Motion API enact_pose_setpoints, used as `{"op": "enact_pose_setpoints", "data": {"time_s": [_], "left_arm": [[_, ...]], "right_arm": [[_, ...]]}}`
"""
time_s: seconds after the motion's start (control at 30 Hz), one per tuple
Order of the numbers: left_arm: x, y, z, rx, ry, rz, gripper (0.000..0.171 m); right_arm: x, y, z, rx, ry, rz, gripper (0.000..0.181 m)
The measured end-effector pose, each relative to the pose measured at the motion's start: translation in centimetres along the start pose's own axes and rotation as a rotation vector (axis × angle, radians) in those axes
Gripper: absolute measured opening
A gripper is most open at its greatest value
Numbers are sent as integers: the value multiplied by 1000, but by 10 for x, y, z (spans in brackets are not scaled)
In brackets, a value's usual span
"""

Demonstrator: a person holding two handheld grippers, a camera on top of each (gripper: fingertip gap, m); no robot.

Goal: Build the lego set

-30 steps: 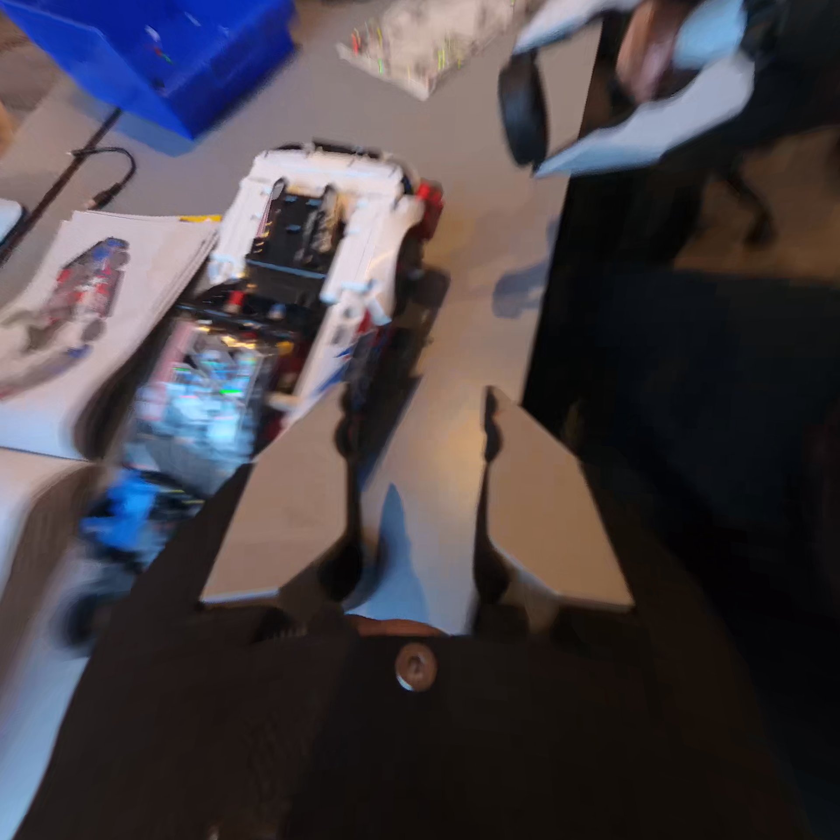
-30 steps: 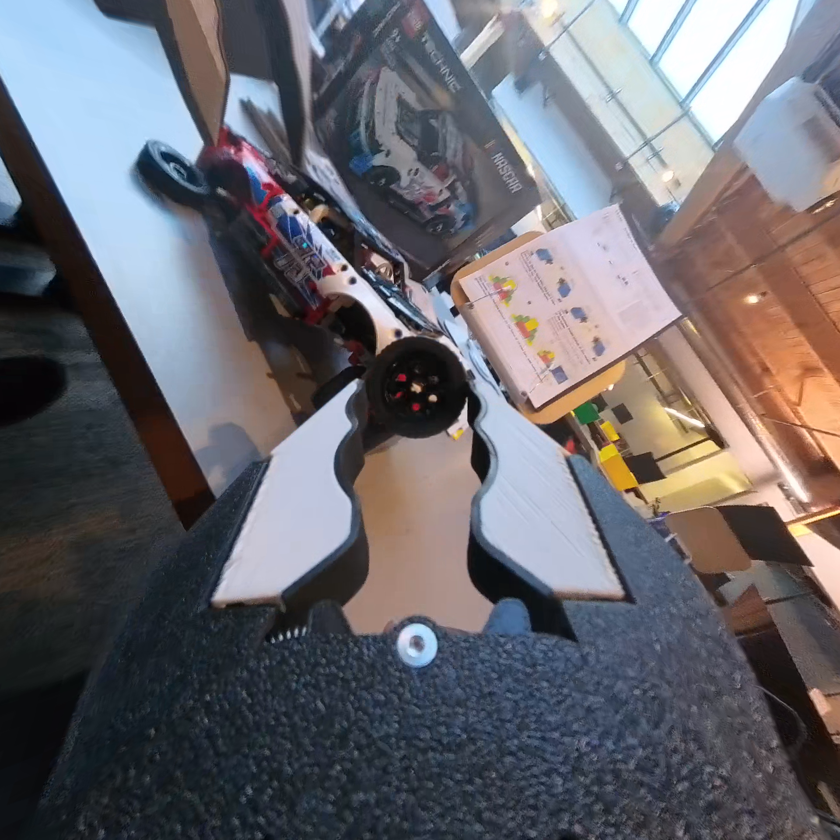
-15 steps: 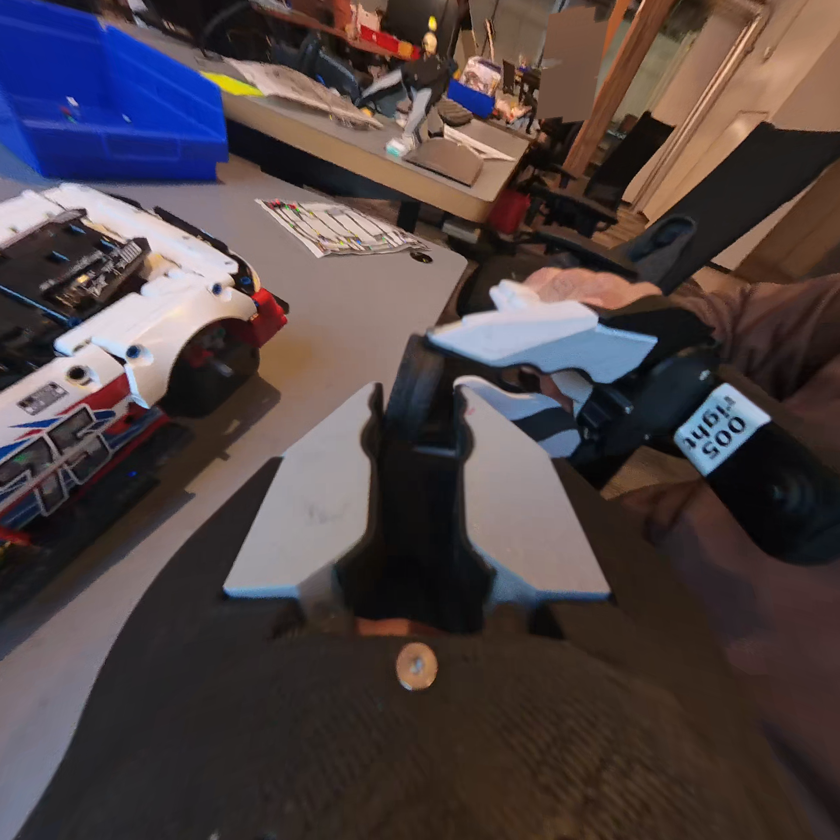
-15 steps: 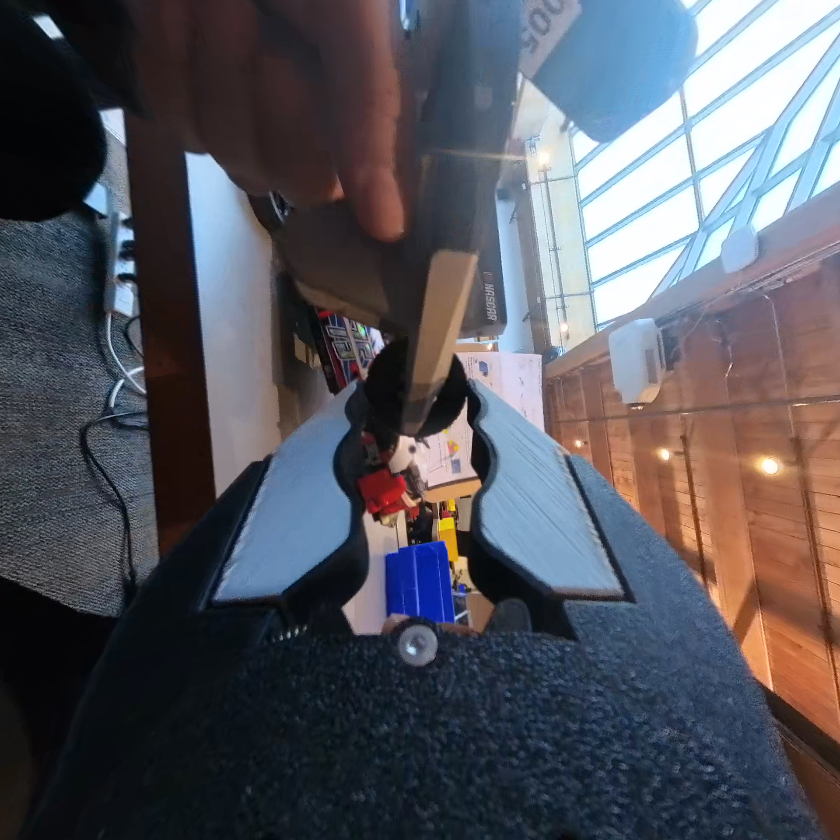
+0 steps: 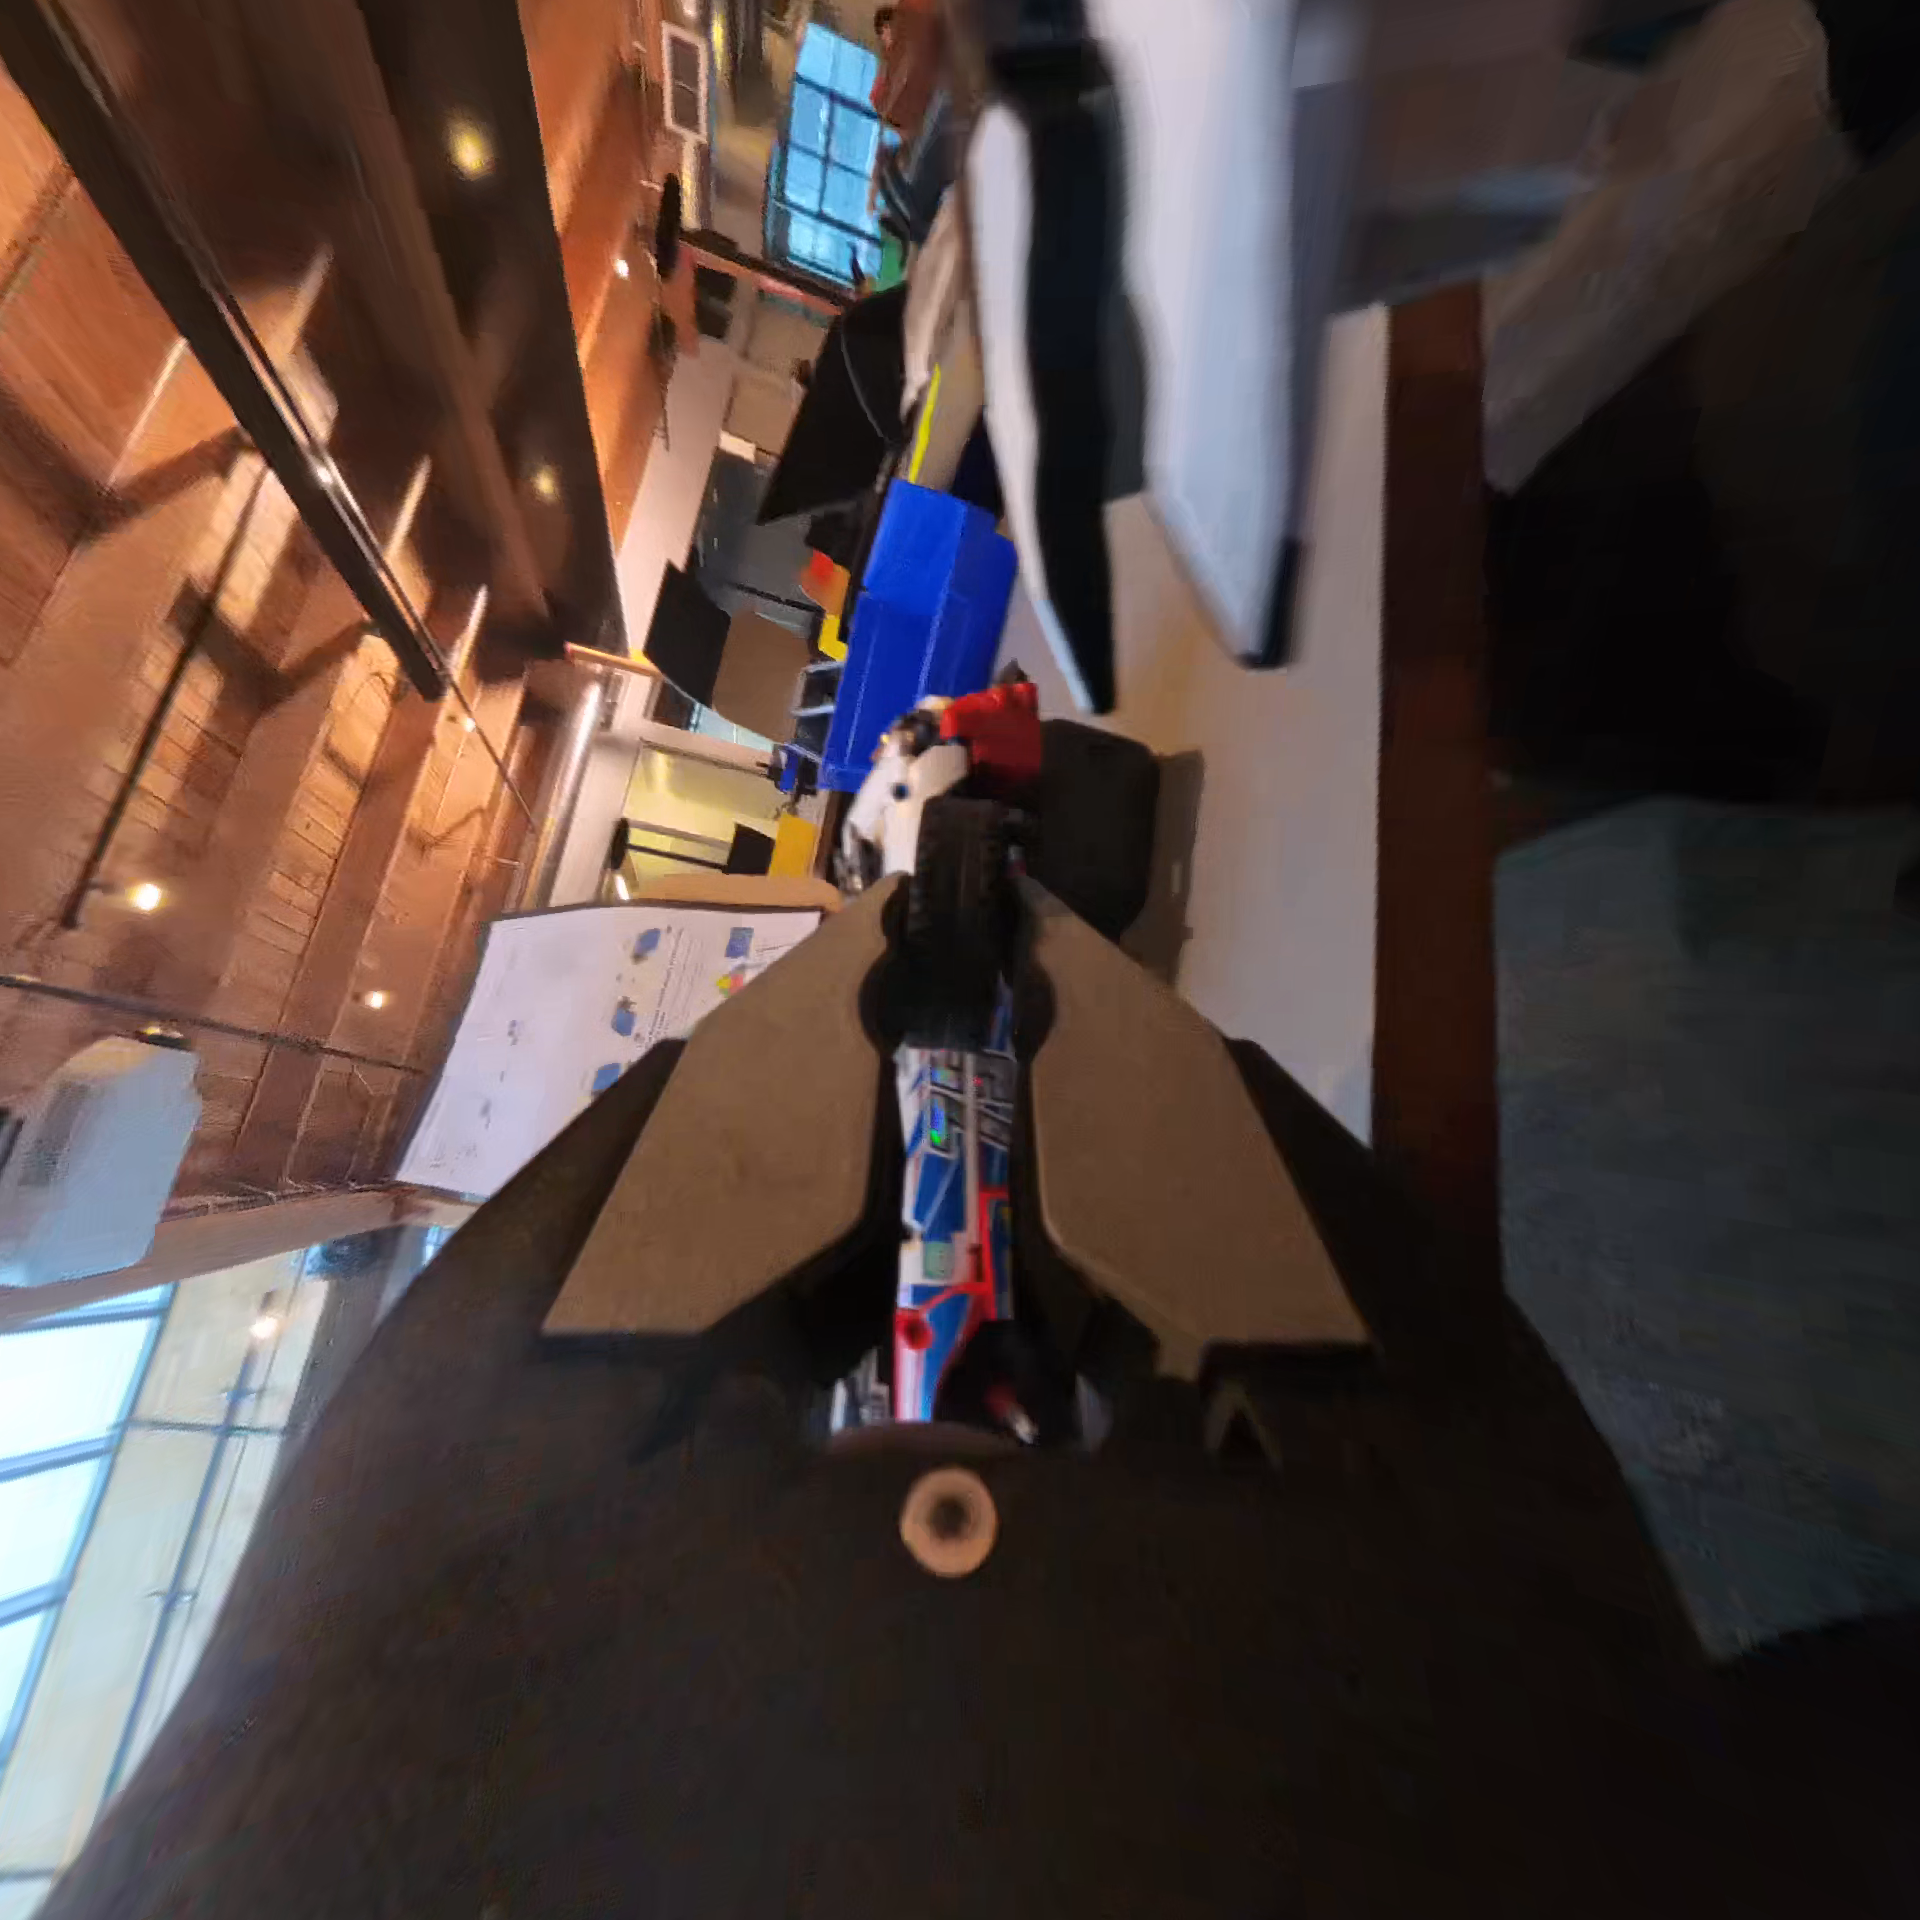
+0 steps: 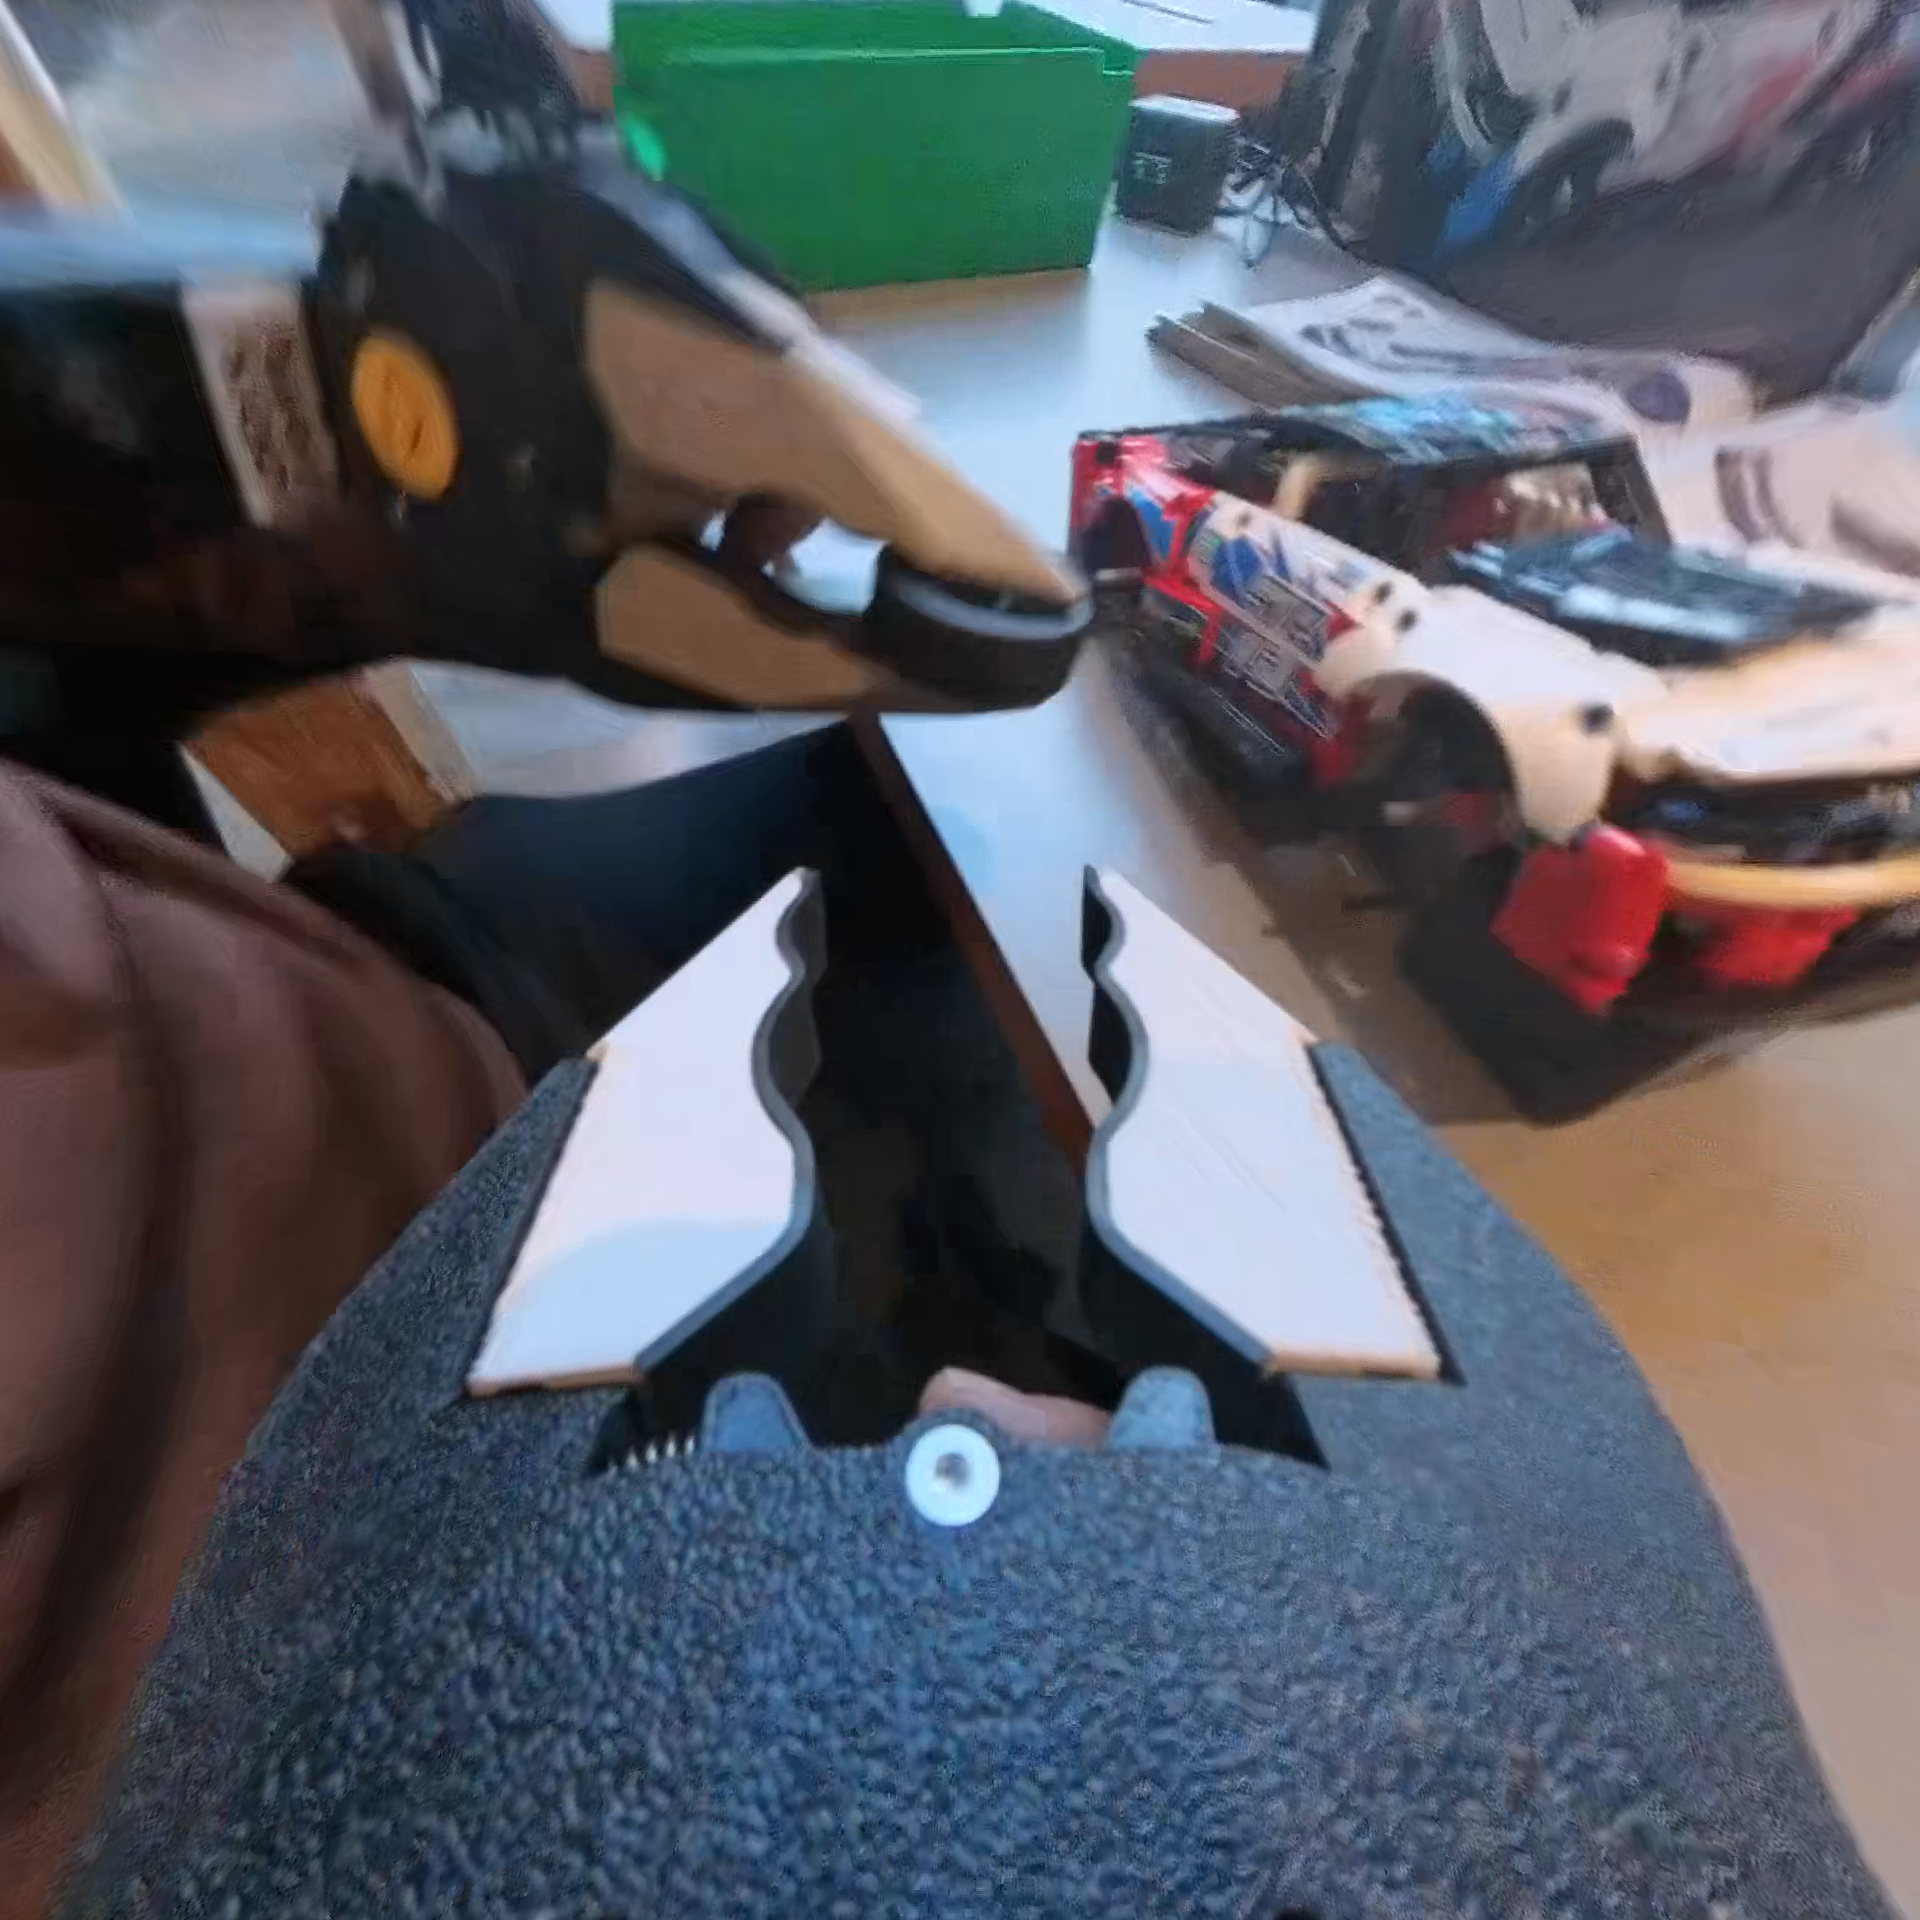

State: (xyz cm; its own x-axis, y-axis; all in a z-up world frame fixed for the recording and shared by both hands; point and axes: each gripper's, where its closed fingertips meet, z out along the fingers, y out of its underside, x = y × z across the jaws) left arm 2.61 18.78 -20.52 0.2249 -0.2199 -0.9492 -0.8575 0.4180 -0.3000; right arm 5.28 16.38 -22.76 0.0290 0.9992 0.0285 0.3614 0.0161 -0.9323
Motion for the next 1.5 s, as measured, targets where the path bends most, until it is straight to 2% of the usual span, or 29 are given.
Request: {"op": "enact_pose_setpoints", "data": {"time_s": [0.07,0.13,0.2,0.33,0.4,0.5,0.7,0.8,0.93,1.03,1.07,1.13,1.17,1.3,1.5], "left_arm": [[19,2,5,4,81,-80,12],[42,-2,6,43,228,-202,13],[47,0,8,41,263,-261,13],[37,4,8,81,269,-337,13],[39,9,7,93,295,-396,13],[40,10,5,91,271,-375,13],[44,10,7,71,264,-345,13],[39,14,9,52,253,-378,13],[38,22,11,26,249,-386,13],[39,24,14,7,258,-395,13],[39,25,14,3,258,-399,13],[38,26,15,-4,258,-408,13],[38,26,15,-6,259,-412,13],[39,28,16,-14,256,-406,13],[43,27,15,-22,257,-374,13]], "right_arm": [[25,4,0,-11,41,108,38],[43,9,1,-29,57,247,23],[52,12,5,-7,49,436,11],[70,6,18,140,32,811,25],[80,2,23,204,50,900,26],[94,3,28,217,119,914,24],[97,-1,38,242,79,976,2],[93,1,35,241,30,1006,0],[83,8,27,173,-27,959,0],[85,16,19,139,-1,934,0],[85,16,19,143,-15,948,1],[86,11,22,182,-32,997,21],[88,9,23,207,-31,1023,23],[98,3,29,294,9,1116,26],[104,6,33,332,78,1170,21]]}}
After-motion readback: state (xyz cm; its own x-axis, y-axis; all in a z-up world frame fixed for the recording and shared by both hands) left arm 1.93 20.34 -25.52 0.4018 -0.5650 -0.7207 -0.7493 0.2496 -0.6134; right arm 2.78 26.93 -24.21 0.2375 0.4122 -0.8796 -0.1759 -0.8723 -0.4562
